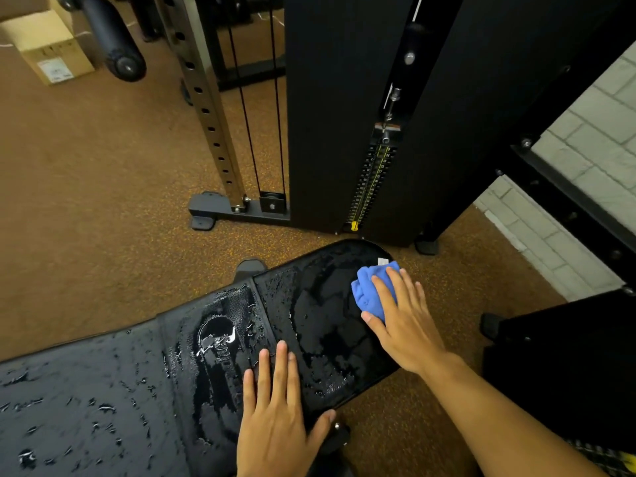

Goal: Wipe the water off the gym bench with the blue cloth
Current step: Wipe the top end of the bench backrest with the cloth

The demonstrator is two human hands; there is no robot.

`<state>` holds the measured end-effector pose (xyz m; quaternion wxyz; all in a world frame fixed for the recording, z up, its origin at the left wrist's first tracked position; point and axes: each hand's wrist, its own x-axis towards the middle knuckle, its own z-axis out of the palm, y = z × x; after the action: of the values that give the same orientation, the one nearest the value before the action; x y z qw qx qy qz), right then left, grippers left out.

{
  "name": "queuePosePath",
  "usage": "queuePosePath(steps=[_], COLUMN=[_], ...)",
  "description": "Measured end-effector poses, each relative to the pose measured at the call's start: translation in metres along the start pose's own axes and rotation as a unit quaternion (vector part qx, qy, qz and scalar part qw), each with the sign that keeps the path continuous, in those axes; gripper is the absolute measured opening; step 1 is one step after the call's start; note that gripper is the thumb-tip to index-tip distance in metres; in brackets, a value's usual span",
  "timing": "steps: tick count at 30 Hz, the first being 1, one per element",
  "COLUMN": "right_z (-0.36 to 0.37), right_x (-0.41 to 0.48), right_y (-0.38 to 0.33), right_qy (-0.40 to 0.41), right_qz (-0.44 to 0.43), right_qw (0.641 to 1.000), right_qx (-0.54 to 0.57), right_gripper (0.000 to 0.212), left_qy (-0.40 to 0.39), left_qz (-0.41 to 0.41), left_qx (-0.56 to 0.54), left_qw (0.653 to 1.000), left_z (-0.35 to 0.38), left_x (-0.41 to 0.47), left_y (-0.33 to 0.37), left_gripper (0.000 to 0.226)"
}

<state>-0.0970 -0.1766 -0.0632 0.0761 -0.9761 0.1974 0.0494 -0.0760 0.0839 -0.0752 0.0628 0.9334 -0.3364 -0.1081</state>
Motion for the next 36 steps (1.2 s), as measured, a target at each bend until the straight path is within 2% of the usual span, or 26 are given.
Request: queuePosePath(steps=[13, 25, 30, 36], right_z=[-0.001, 0.011, 0.007, 0.002], right_x=[0.021, -0.050, -0.043, 0.036], right_y=[-0.011, -0.017, 0.010, -0.002], right_qy=[-0.020, -0.013, 0.016, 0.049], right_qz=[-0.034, -0.097, -0.065, 0.031], right_qw=[0.999, 0.994, 0.996, 0.996], right_qx=[0.033, 0.050, 0.060, 0.070], right_gripper=[0.065, 0.064, 0.061, 0.062], left_qy=[-0.017, 0.010, 0.015, 0.010], left_qz=[-0.009, -0.003, 0.002, 0.001], left_qx=[0.030, 0.031, 0.029, 0.022], left_qw=[0.999, 0.999, 0.999, 1.000], left_z=[-0.010, -0.005, -0.006, -0.008], left_x=[-0.005, -0.006, -0.004, -0.005], left_y=[0.004, 0.002, 0.000, -0.001], left_gripper=[0.094, 0.095, 0.096, 0.098])
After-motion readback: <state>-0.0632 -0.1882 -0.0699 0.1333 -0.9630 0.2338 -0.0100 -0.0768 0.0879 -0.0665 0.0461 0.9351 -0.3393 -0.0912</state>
